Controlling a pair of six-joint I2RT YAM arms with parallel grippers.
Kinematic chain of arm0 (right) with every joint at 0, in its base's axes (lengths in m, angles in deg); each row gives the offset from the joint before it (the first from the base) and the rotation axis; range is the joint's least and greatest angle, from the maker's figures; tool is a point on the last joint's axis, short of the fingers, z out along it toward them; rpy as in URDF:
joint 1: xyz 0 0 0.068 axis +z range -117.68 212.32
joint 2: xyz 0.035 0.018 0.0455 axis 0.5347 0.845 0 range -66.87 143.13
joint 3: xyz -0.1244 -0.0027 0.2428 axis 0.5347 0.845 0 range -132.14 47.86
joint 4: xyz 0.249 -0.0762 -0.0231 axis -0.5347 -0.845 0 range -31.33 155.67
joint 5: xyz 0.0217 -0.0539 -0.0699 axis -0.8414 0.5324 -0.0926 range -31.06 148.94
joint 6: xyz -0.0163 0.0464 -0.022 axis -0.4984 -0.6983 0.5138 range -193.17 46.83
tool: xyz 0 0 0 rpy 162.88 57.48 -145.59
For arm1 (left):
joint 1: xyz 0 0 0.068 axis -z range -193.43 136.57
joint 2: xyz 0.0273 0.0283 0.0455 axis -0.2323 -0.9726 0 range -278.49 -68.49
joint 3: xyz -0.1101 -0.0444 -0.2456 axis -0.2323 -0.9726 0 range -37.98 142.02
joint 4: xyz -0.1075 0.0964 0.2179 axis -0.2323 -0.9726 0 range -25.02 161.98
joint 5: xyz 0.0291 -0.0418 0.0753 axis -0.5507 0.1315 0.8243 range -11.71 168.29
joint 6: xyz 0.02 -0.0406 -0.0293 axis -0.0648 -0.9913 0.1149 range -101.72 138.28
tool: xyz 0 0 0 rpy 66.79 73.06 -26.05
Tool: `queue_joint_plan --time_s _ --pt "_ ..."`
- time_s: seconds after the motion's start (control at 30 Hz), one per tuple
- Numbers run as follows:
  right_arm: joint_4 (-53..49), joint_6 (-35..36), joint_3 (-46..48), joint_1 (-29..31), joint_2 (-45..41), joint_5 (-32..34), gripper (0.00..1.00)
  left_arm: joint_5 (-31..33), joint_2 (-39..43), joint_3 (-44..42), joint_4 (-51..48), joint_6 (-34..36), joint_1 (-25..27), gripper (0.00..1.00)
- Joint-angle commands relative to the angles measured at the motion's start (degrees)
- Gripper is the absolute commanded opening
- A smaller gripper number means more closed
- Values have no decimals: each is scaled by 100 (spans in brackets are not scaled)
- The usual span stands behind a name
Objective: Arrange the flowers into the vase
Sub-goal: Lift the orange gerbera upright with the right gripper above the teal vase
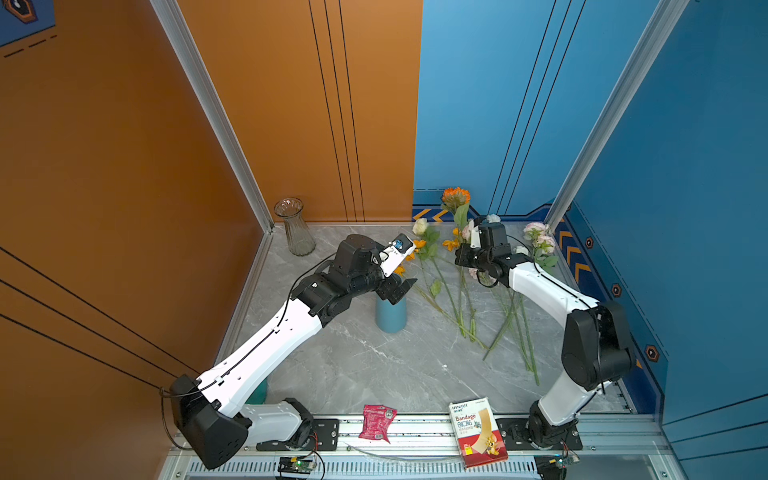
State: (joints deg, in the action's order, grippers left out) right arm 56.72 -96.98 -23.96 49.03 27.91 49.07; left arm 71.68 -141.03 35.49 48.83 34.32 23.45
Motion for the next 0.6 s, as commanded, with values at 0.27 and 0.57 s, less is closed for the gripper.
queue_joint_plan --time_s 0.27,0.57 --pt "1090 1223 228 1474 -1922 869 0 -865 938 -183 -323 -339 -261 98" --pt "3364 1801 -24 2585 -2010 985 0 -1171 2101 -1165 -489 -54 -339 98"
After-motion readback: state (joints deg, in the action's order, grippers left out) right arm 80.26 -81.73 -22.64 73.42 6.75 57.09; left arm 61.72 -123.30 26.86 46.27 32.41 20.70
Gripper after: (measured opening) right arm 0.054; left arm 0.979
